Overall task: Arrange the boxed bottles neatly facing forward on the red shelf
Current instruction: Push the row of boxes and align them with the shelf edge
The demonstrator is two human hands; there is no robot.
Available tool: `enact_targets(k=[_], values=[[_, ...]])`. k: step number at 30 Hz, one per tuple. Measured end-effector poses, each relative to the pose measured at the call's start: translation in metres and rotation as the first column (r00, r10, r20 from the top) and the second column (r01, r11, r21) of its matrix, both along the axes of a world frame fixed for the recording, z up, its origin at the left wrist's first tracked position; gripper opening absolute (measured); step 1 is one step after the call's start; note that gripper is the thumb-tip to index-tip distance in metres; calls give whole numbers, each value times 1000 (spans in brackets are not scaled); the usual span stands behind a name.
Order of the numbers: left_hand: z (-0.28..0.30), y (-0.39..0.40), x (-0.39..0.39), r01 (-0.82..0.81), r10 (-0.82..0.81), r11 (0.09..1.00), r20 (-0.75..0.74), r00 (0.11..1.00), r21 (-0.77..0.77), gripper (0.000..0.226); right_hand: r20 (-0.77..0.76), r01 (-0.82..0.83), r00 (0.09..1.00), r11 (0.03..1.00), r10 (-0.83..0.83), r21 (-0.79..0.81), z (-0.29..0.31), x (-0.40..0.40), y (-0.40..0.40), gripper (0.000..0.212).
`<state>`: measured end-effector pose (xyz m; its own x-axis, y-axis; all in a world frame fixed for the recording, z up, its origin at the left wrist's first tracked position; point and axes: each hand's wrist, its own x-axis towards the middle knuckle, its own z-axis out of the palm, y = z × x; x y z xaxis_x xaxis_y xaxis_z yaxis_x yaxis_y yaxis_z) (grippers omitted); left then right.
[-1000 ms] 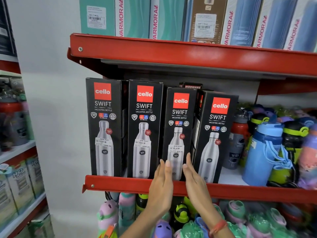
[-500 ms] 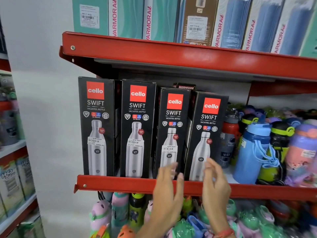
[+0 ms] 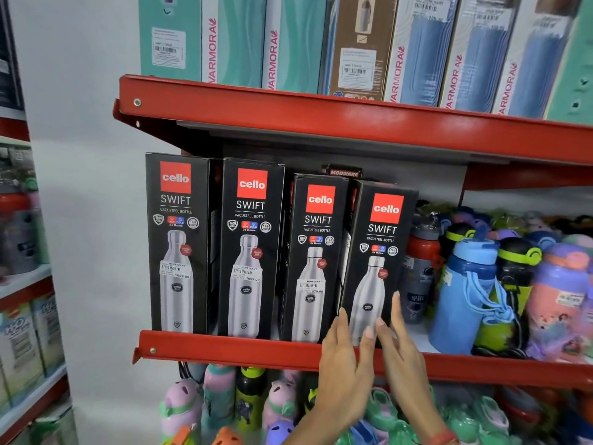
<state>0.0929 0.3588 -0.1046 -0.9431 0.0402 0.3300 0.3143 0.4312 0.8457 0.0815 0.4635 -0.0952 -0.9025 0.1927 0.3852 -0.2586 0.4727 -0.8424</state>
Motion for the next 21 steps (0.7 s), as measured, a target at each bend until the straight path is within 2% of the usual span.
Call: enact_targets(k=[3,5,7,9,13,16,21], values=[[1,-6,3,-16,16,1000,-26,1000,2,68,-20,7,1000,1000,-7,29,3,2,-7,60],[2,-15,8,-83,85,996,-111,990,22,61,-97,135,987,990,-130,48,4,6,-17,58],[3,-28,12,-152,164,986,-207,964,75,57,-230,240,946,971,-228,25,6,14,-35,45],[4,-44,12,-191,214,974,-225,950,119,62,-280,164,949,985,-145,45,5,20,-56,37],[1,-65,7,-142,156,981,-104,982,130,78,-59,8,998,995,-2,100,-2,19,-88,53],[-1,-77,7,-66,68,986,-9,998,155,83,95,-66,994,997,62,46,-2,15,-102,63],[1,-93,5,-19,10,983,52,999,181,86,159,-3,987,999,11,-51,3,11,-107,62]])
